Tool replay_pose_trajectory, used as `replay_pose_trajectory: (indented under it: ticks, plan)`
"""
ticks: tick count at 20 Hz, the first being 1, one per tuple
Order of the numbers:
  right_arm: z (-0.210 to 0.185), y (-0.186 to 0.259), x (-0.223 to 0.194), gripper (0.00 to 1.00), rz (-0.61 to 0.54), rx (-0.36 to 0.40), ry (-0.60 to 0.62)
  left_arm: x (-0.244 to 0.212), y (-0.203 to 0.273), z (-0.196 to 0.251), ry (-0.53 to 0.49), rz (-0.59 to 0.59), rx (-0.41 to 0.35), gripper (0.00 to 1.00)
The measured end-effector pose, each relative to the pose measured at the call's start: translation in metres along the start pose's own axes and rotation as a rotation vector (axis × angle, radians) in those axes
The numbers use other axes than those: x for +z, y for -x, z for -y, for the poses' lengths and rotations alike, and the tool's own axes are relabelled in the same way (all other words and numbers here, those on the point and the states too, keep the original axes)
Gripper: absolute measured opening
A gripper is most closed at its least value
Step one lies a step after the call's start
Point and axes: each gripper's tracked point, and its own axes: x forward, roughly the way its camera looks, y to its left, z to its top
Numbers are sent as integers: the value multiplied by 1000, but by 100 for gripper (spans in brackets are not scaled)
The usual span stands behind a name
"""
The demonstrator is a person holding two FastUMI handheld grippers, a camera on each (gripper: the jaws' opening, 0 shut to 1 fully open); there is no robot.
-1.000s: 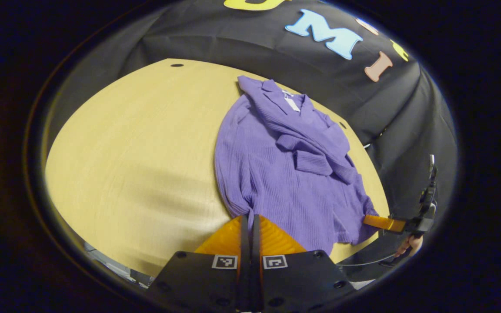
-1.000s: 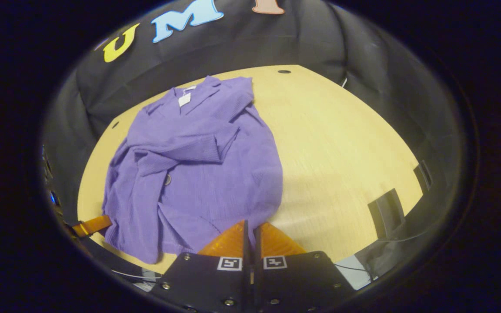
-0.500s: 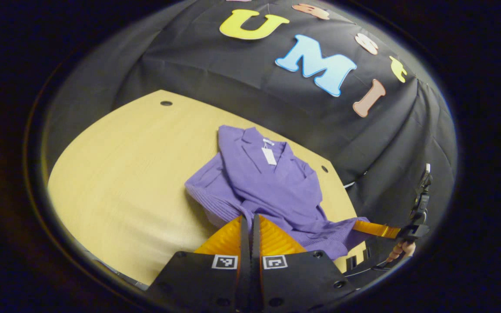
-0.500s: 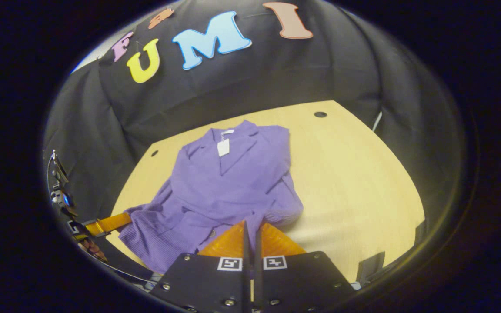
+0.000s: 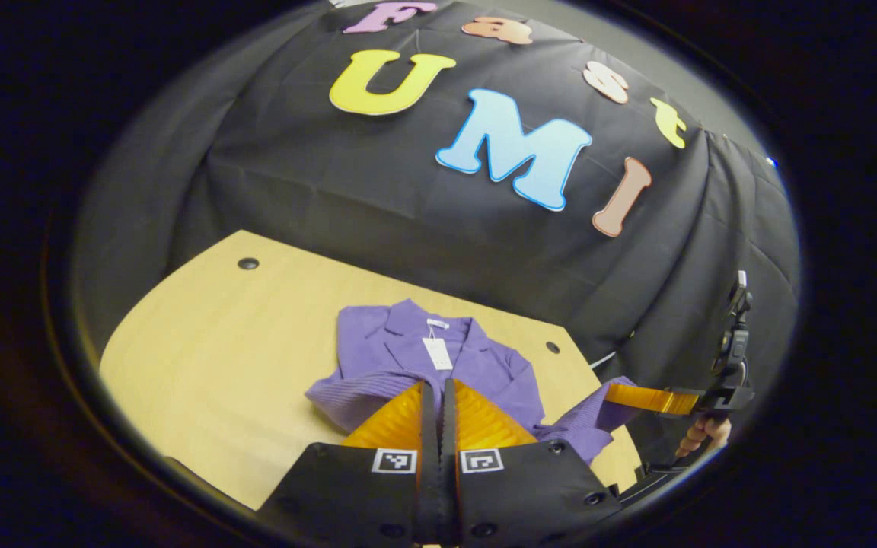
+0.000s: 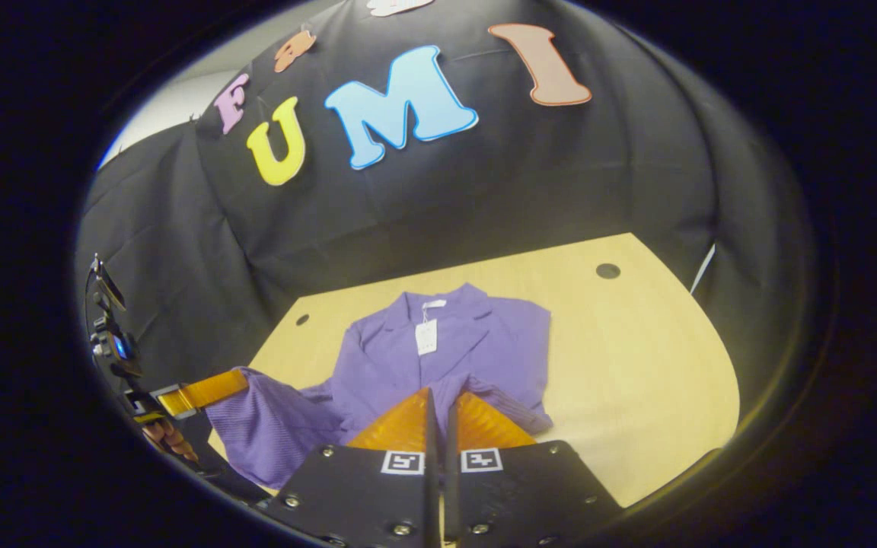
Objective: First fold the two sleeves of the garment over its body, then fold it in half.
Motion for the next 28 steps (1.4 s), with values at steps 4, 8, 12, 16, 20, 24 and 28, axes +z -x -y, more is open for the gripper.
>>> replay_pose_trajectory:
  ticks: [4,8,12,16,20,24,28]
  plan:
    - [15,-31,44,3,57,-37,-6,46,-48,-11,-17,56,0,7]
    - [36,-71,81,2,80,-77,-9,81,-107,-30,-50,89,16,6]
    - [57,-109,104,3,93,-125,-22,104,-158,-48,-98,100,44,6]
    - [79,-146,110,2,97,-165,-51,107,-205,-62,-162,93,63,6]
    - [97,-176,107,2,104,-202,-52,92,-252,-72,-209,74,75,6]
    - [114,-201,98,3,110,-264,6,85,-282,-91,-242,87,138,6]
    - [117,-205,92,4,111,-298,59,81,-288,-89,-292,70,163,13]
